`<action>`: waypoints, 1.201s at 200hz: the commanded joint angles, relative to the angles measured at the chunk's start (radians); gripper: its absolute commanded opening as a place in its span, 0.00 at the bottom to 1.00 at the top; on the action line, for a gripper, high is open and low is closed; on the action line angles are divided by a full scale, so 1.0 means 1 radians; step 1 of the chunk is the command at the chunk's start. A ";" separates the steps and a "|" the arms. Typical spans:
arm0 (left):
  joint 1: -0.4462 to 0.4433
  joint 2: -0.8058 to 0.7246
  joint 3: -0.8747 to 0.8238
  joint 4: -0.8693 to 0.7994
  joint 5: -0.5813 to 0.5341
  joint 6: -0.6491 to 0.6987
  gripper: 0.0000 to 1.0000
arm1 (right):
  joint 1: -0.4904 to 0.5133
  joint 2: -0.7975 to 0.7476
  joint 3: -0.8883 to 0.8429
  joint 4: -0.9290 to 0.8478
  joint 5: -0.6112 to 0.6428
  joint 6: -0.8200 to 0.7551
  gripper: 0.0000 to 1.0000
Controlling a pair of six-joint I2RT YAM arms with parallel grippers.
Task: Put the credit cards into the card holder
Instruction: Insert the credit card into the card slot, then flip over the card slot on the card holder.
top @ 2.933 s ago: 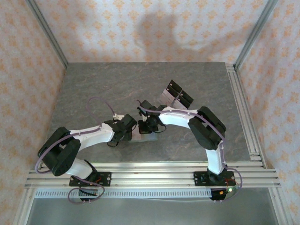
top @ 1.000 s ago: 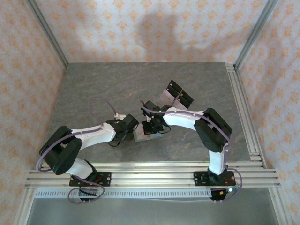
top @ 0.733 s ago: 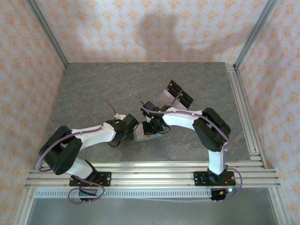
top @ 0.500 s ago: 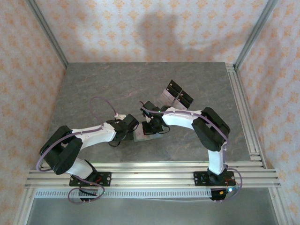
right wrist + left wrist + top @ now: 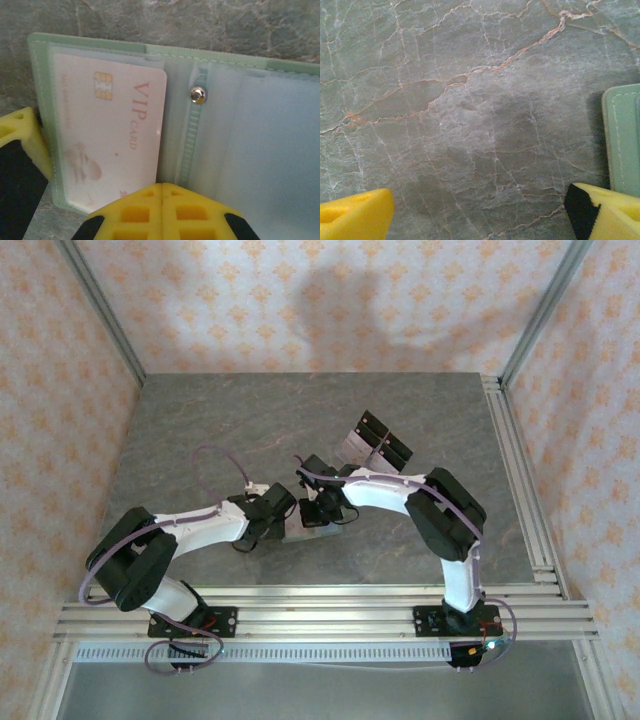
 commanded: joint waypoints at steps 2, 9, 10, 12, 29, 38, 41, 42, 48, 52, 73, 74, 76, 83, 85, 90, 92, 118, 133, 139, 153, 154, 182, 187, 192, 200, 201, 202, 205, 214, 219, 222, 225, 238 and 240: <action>-0.005 -0.033 0.021 -0.054 -0.040 0.001 0.92 | -0.016 -0.134 -0.004 -0.019 0.054 0.008 0.14; -0.004 -0.047 0.022 -0.063 -0.045 0.000 0.92 | -0.025 -0.156 -0.009 -0.030 0.072 0.003 0.21; -0.004 -0.049 0.022 -0.065 -0.045 0.000 0.92 | -0.027 -0.159 -0.010 -0.032 0.074 0.002 0.22; -0.004 -0.052 0.023 -0.066 -0.046 0.001 0.92 | -0.028 -0.164 -0.011 -0.035 0.079 -0.001 0.24; -0.003 -0.072 0.031 -0.081 -0.048 0.003 0.92 | -0.050 -0.194 -0.017 -0.070 0.117 -0.025 0.36; -0.002 -0.078 0.034 -0.082 -0.046 0.004 0.92 | -0.060 -0.195 -0.012 -0.092 0.134 -0.047 0.40; -0.003 -0.080 0.034 -0.082 -0.044 0.004 0.92 | -0.063 -0.193 -0.012 -0.099 0.139 -0.055 0.41; -0.002 -0.080 0.034 -0.083 -0.043 0.005 0.92 | -0.064 -0.192 -0.011 -0.101 0.141 -0.057 0.42; -0.003 -0.081 0.037 -0.079 -0.041 0.005 0.92 | -0.069 -0.188 -0.006 -0.113 0.152 -0.074 0.43; -0.003 -0.081 0.038 -0.078 -0.038 0.006 0.92 | -0.072 -0.184 -0.002 -0.118 0.159 -0.085 0.44; -0.004 -0.068 0.048 -0.069 -0.030 0.007 0.92 | -0.080 -0.154 0.024 -0.139 0.184 -0.129 0.46; -0.004 -0.066 0.049 -0.070 -0.029 0.007 0.92 | -0.080 -0.151 0.026 -0.139 0.184 -0.131 0.46; -0.004 -0.065 0.050 -0.068 -0.029 0.007 0.92 | -0.080 -0.148 0.028 -0.140 0.184 -0.134 0.46; -0.004 -0.059 0.053 -0.066 -0.027 0.007 0.92 | -0.082 -0.136 0.036 -0.139 0.183 -0.141 0.46; -0.004 -0.056 0.054 -0.065 -0.026 0.007 0.92 | -0.082 -0.134 0.038 -0.140 0.182 -0.143 0.46; -0.004 -0.052 0.055 -0.063 -0.026 0.007 0.92 | -0.082 -0.124 0.044 -0.140 0.178 -0.147 0.46; -0.004 -0.049 0.055 -0.062 -0.026 0.007 0.92 | -0.082 -0.121 0.047 -0.140 0.176 -0.148 0.46; -0.004 -0.032 0.056 -0.054 -0.021 0.005 0.92 | -0.082 -0.081 0.075 -0.140 0.160 -0.158 0.45; -0.004 -0.026 0.055 -0.049 -0.019 0.004 0.92 | -0.082 -0.062 0.085 -0.138 0.157 -0.160 0.45; -0.004 -0.023 0.054 -0.047 -0.018 0.003 0.92 | -0.082 -0.053 0.091 -0.138 0.159 -0.161 0.45; -0.004 -0.019 0.053 -0.045 -0.018 0.004 0.92 | -0.082 -0.038 0.099 -0.141 0.163 -0.165 0.45; -0.004 -0.018 0.053 -0.045 -0.019 0.004 0.92 | -0.082 -0.037 0.099 -0.141 0.164 -0.165 0.45; -0.004 -0.015 0.053 -0.042 -0.016 0.002 0.92 | -0.086 -0.019 0.099 -0.142 0.179 -0.173 0.46; -0.004 -0.015 0.053 -0.040 -0.015 0.002 0.92 | -0.088 -0.016 0.098 -0.142 0.182 -0.174 0.46; -0.004 -0.014 0.053 -0.040 -0.016 0.002 0.92 | -0.091 -0.012 0.096 -0.143 0.184 -0.174 0.46; -0.004 -0.012 0.054 -0.039 -0.015 0.001 0.92 | -0.092 -0.011 0.090 -0.140 0.184 -0.174 0.46; -0.004 -0.012 0.054 -0.040 -0.015 0.002 0.92 | -0.093 -0.009 0.089 -0.139 0.184 -0.174 0.46; -0.004 -0.012 0.055 -0.040 -0.016 0.002 0.92 | -0.094 -0.009 0.088 -0.139 0.184 -0.173 0.46; -0.005 -0.012 0.054 -0.039 -0.016 0.002 0.92 | -0.095 -0.008 0.085 -0.137 0.184 -0.174 0.46; -0.004 -0.011 0.054 -0.039 -0.015 0.004 0.92 | -0.096 -0.007 0.078 -0.132 0.183 -0.173 0.46; -0.004 -0.011 0.054 -0.037 -0.015 0.004 0.92 | -0.097 -0.006 0.074 -0.132 0.182 -0.174 0.46; -0.004 -0.011 0.054 -0.037 -0.015 0.004 0.92 | -0.097 -0.005 0.071 -0.130 0.180 -0.174 0.46; -0.004 -0.009 0.053 -0.037 -0.015 0.004 0.92 | -0.097 -0.004 0.069 -0.128 0.179 -0.173 0.46; -0.004 -0.008 0.053 -0.034 -0.017 0.002 0.92 | -0.097 0.001 0.061 -0.122 0.166 -0.173 0.46; -0.004 -0.007 0.053 -0.035 -0.017 0.003 0.92 | -0.097 0.002 0.058 -0.121 0.163 -0.173 0.46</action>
